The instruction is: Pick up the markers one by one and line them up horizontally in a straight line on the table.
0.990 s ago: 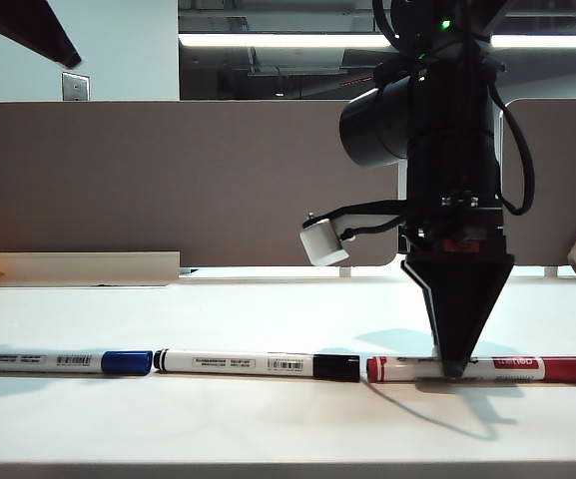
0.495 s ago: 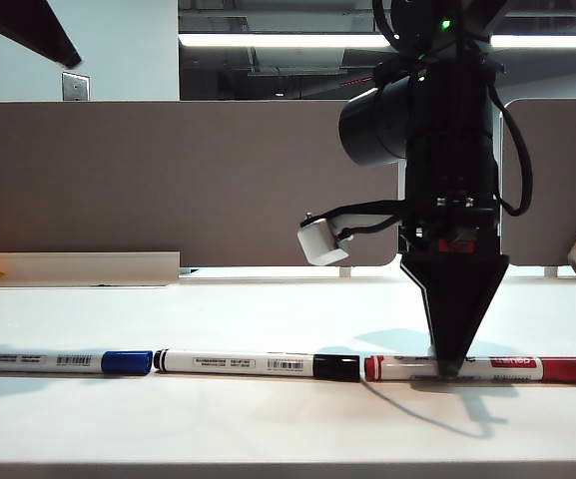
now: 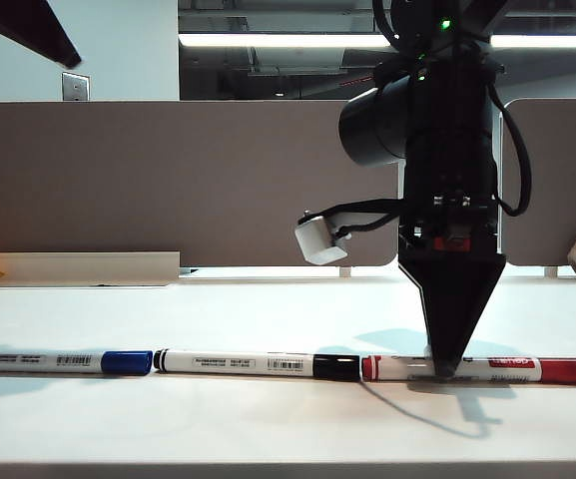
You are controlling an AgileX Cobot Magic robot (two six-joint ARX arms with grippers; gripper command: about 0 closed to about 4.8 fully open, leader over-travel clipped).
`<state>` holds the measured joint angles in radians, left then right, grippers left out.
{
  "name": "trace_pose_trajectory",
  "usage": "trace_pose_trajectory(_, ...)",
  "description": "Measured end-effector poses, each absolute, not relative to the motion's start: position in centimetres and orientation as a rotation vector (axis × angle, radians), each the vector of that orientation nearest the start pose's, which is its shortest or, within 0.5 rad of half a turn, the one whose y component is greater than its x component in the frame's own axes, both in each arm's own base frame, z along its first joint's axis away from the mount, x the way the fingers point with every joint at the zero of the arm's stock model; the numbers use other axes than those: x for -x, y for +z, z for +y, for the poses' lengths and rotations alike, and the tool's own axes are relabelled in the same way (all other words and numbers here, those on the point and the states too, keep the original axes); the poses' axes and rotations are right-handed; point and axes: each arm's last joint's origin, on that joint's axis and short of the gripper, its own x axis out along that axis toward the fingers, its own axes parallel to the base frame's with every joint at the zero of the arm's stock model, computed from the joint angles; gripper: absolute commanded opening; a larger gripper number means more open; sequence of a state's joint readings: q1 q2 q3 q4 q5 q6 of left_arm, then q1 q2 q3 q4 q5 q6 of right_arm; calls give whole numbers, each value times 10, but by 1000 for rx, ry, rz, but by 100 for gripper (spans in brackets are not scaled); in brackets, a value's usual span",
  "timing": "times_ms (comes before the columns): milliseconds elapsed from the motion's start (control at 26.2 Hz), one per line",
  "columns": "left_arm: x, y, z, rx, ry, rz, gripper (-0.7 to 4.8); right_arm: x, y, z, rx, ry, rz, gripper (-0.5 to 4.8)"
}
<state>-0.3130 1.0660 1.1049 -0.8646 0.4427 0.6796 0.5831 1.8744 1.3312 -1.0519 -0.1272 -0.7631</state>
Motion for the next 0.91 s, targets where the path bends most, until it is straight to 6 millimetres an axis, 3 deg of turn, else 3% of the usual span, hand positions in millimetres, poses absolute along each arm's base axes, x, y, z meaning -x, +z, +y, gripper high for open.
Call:
trace_pose_trajectory(419,-185,335,-73,-554,-966,566,-6,-280,184,189,931,1147,1320,207)
trace_pose_trajectory(800,-185,335,-73,-554,-966,566,-6,-280,184,189,931,1147,1319,216)
trace_pose_trajectory(914,-185,335,-73,-554,-966,566,-6,-280,190,188,946,1127,1286,309)
